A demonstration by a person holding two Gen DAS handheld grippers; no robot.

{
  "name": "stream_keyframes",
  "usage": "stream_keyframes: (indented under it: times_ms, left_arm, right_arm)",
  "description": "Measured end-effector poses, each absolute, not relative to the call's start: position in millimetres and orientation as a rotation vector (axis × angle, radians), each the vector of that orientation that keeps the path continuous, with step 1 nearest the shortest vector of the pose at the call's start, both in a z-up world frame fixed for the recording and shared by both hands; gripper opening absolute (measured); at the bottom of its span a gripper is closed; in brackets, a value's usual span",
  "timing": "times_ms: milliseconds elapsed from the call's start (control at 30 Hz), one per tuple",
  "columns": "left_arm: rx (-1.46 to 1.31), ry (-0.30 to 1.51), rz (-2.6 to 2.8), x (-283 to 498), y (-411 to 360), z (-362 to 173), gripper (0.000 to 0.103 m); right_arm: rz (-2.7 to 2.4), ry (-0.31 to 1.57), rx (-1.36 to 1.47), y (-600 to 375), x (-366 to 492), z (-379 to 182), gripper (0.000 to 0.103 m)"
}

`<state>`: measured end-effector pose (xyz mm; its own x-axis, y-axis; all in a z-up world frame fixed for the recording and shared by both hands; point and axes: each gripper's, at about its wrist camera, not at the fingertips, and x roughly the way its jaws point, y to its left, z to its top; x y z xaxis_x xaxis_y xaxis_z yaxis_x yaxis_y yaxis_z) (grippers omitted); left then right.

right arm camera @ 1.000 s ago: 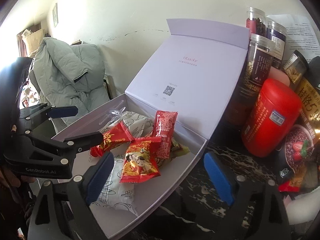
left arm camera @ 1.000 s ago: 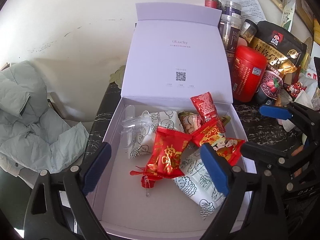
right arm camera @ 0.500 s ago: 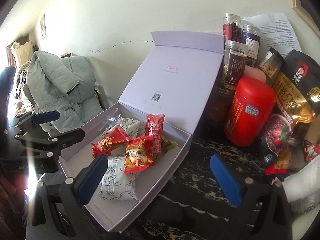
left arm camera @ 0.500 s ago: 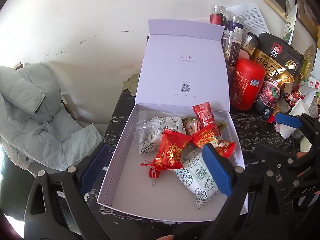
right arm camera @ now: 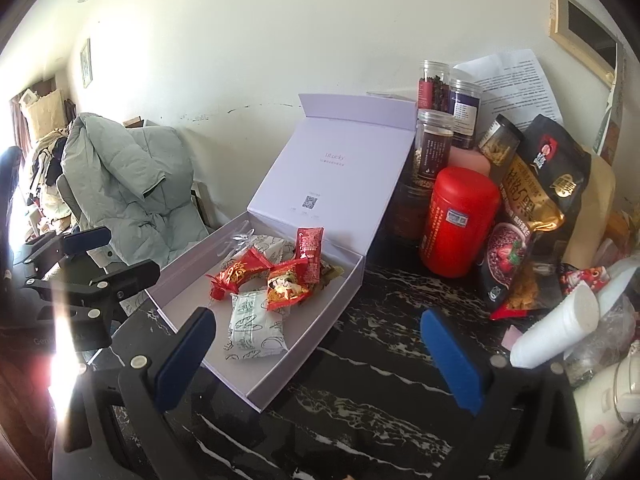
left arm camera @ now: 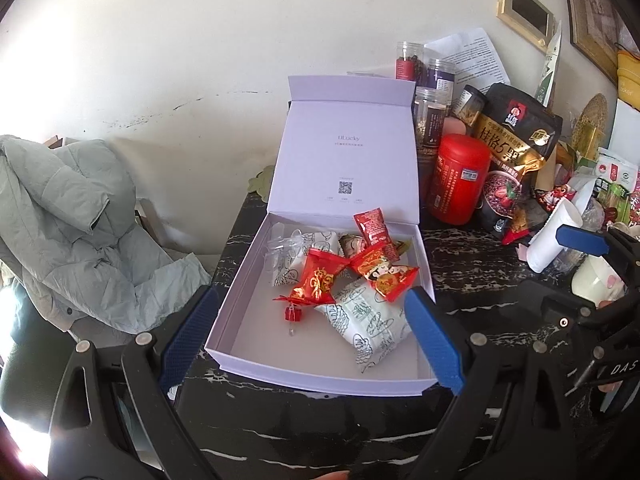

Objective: Organize objects
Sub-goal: 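Withdraw both grippers from the box back over the table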

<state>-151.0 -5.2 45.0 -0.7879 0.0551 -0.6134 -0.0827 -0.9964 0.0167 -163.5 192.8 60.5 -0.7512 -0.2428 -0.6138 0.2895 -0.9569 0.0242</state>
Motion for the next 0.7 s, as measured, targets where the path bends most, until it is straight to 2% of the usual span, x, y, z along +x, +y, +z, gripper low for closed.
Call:
stream_keyframes:
  times_ms: [400,700]
  left_arm:
    - [-1.008,0.062,2.935,-94.6,9.7,63.4,0.094]
    - [-1.056,0.104,2.923,-52.3,23.9,51.9,0.094]
  right_arm:
    - [-2.739,0.112,0.877,208.0,-94.3,82.2,0.103]
    - [-2.713,0.079,0.892,217.5,-53.9,66.4,0.103]
